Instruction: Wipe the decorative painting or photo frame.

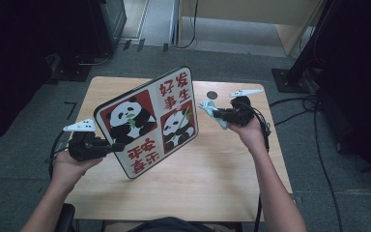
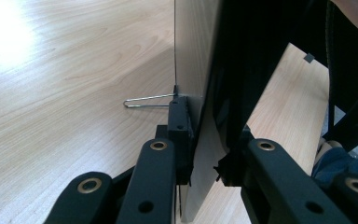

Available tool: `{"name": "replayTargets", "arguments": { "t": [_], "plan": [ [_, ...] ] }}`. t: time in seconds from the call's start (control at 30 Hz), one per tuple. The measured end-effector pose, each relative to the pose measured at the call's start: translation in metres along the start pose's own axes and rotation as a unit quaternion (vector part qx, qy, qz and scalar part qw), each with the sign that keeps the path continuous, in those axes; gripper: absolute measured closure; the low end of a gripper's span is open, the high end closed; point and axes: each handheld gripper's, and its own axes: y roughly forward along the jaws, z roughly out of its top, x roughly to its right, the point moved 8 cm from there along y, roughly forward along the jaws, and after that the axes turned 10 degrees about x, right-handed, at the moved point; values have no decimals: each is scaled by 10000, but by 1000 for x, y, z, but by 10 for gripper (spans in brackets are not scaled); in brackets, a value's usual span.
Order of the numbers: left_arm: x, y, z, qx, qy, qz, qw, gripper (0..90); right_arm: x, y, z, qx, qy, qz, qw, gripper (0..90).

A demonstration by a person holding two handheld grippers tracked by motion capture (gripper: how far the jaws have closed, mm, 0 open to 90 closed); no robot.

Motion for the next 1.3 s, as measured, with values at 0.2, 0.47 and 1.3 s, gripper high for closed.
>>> {"name": "replayTargets", "arguments": {
  "t": [0.2, 0.47, 1.3],
  "plan": [
    [1, 0, 0, -14, 29, 18, 10000, 789, -12, -3, 25, 108, -147, 110, 9998, 808],
    [1, 0, 0, -10, 1, 1, 10000, 789, -38, -10, 70, 317, -431, 297, 9981, 808],
    [0, -1, 0, -61, 86, 6, 9999, 790, -73, 15, 109, 539, -945, 477, 9929, 808]
  ]
}}
